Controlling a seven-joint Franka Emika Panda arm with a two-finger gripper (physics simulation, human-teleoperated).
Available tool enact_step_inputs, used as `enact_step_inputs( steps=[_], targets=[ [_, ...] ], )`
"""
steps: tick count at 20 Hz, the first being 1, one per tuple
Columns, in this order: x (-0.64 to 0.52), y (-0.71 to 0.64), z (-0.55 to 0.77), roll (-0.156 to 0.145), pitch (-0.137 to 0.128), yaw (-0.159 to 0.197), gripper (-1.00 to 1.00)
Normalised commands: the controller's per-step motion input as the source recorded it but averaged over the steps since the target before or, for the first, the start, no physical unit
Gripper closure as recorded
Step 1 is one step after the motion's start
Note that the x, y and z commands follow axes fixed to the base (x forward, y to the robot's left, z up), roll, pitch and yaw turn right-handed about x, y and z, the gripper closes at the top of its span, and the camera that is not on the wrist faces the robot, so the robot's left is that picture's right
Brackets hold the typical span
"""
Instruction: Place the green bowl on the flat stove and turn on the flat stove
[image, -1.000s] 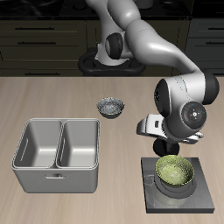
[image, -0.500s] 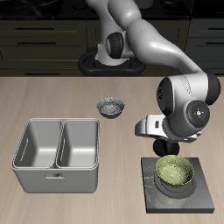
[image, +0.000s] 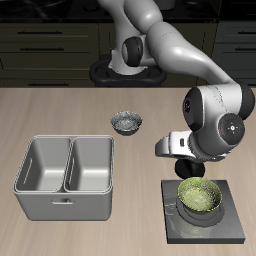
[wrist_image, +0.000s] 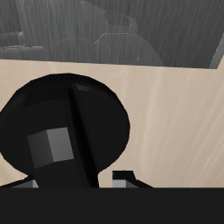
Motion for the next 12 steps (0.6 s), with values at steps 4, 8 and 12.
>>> enact_step_inputs(
  steps=[4, 8, 12],
  targets=[
    [-0.02, -0.16, 0.17, 0.012, 0.010, 0.028, 1.00],
    [0.01, -0.21, 0.32, 0.027, -0.029, 0.060, 1.00],
    [-0.01, -0.16, 0.29, 0.000, -0.040, 0.054, 1.00]
  ],
)
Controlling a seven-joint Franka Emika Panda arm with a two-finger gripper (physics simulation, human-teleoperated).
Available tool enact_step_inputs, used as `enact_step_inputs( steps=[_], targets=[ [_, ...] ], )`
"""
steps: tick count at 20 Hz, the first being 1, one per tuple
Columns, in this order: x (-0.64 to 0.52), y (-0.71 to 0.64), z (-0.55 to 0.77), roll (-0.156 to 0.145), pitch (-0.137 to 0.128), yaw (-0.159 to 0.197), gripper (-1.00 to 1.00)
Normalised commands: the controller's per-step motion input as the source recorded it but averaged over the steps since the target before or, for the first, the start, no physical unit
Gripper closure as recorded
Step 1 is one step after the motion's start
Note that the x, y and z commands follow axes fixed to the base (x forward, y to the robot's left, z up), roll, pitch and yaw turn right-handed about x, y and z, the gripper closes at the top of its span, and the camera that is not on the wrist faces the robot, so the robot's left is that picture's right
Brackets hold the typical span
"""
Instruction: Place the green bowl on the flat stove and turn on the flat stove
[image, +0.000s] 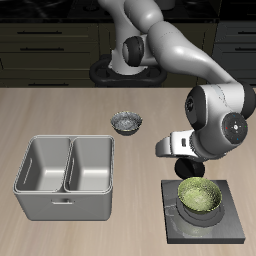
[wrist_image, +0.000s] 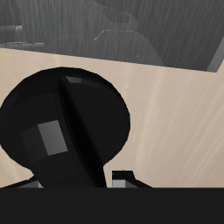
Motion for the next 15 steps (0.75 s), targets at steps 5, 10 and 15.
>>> enact_step_inputs(
  steps=[5, 10, 15],
  targets=[
    [-0.03, -0.13, 0.36, 0.013, -0.044, 0.059, 1.00],
    [0.01, -0.07, 0.43, 0.014, -0.052, 0.073, 1.00],
    [0.00, -0.03, 0.36, 0.007, -0.054, 0.064, 1.00]
  ],
)
